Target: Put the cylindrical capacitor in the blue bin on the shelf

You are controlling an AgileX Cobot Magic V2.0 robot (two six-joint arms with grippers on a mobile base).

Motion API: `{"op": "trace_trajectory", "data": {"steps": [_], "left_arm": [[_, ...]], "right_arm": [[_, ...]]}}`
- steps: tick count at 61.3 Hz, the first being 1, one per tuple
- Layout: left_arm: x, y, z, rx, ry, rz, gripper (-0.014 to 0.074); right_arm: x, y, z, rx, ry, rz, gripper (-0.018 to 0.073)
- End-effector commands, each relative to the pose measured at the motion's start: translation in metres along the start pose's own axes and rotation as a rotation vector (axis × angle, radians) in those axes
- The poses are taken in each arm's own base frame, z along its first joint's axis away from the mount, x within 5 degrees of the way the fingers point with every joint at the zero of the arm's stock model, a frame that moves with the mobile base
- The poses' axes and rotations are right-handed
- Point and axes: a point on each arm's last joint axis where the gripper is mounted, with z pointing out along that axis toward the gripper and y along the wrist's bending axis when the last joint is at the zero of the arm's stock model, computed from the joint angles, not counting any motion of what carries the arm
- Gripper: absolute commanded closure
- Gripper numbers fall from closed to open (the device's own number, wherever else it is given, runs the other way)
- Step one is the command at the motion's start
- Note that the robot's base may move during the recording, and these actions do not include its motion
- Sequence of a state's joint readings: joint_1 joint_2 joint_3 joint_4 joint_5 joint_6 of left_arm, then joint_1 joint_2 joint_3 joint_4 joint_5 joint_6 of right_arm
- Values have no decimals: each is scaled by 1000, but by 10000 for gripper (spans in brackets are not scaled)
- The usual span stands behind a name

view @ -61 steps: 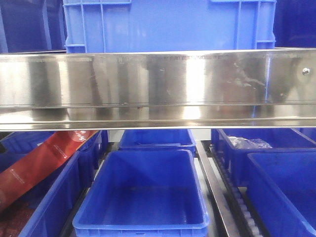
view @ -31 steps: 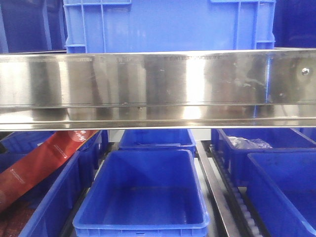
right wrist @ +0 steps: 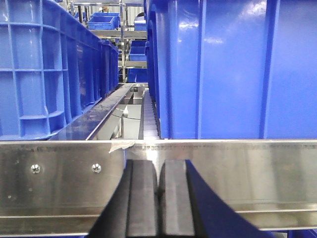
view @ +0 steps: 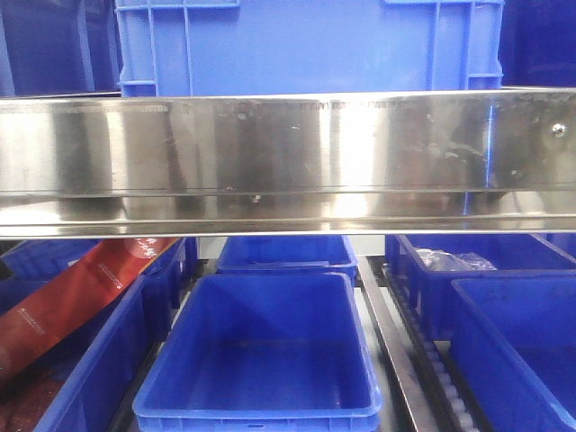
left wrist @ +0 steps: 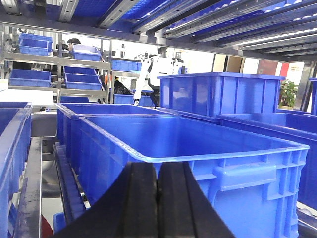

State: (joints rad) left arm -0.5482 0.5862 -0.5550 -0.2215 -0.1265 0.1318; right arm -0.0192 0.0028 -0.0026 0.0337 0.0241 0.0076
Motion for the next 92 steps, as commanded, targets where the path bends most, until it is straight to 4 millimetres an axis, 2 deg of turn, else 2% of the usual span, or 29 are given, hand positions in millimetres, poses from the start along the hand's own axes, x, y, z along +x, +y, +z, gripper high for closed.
{"op": "trace_trajectory", "data": {"steps": [1,18,23,30,38,51,65,77,92], "left_arm": [[-3,-1,-1,4,-29,4,707],[-4,-1,-2,4,-30,19,707],[2,0,-6,4,-22,44,707],[21,7,-20,-41,9,82,707],[53,19,-44,-143,26,84,707],[92,29,-78,-292,38,104,707],[130,33,-97,-363,45,124,707],[134,34,-98,-377,97,198,707],[130,35,-98,-392,58,197,707]], "right_arm": [[0,0,0,7,-9,-5,721],[0,0,0,7,-9,-5,721],[0,0,0,7,-9,-5,721],[0,0,0,7,-9,-5,721],[0,0,0,7,-9,-5,721],[0,0,0,7,-9,-5,721],[0,0,0,7,-9,-5,721],[0,0,0,7,-9,-5,721],[0,0,0,7,-9,-5,721]]}}
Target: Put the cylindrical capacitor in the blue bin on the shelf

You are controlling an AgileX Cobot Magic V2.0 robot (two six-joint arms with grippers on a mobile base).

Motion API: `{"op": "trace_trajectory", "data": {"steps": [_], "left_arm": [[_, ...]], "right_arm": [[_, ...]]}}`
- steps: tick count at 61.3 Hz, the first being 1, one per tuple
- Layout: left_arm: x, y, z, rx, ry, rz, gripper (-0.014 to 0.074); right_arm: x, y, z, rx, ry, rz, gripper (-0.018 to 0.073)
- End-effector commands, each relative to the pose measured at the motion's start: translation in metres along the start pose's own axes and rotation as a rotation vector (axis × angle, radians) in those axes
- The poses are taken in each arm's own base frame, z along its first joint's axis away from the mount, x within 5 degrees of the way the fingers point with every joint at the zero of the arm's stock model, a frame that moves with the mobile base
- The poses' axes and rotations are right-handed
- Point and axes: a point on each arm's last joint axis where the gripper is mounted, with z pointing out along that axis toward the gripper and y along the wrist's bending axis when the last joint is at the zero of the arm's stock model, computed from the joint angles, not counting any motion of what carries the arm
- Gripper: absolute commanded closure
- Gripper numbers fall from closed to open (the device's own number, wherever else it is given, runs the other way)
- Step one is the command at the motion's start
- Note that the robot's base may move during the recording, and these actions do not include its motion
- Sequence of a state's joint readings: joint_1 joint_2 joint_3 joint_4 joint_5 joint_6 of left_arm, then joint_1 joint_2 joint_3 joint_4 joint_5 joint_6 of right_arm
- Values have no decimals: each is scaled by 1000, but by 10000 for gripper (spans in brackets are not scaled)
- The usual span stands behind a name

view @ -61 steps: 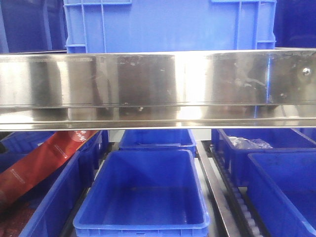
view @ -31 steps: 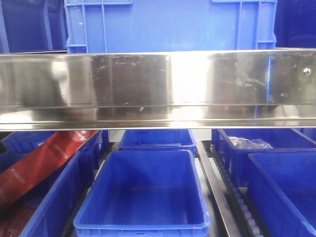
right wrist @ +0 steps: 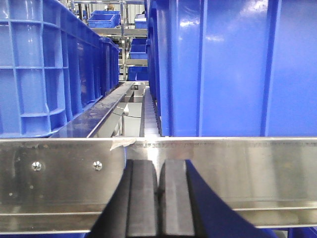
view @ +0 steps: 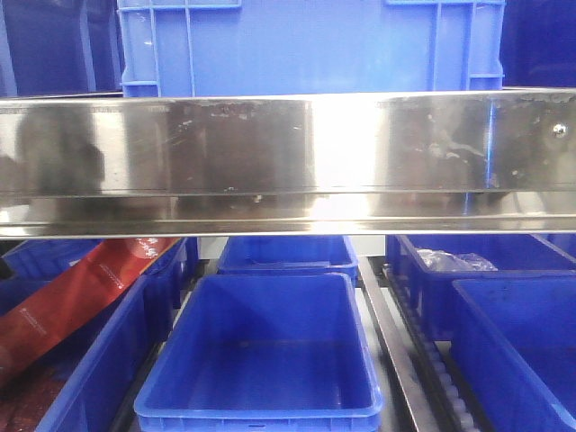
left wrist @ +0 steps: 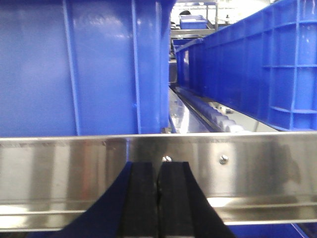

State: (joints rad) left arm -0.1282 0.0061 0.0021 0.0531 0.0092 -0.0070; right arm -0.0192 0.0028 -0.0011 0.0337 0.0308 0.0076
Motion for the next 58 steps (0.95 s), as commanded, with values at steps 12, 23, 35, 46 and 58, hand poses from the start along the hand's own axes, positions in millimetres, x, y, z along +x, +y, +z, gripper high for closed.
{"op": "trace_trajectory", "data": {"steps": [12,23,35,46,58], "left_arm": [[-4,0,-1,-3,-42,3,707],[-4,0,-1,-3,-42,3,707],[-4,0,-1,-3,-42,3,707],[-4,0,-1,-3,-42,3,707],[-4,0,-1,-3,-42,3,707]], "right_arm": [[-1,0,0,7,-17,-5,721],[-1,0,0,7,-17,-5,721],[-1,0,0,7,-17,-5,721],[-1,0,0,7,-17,-5,721],[-1,0,0,7,-17,-5,721]]}}
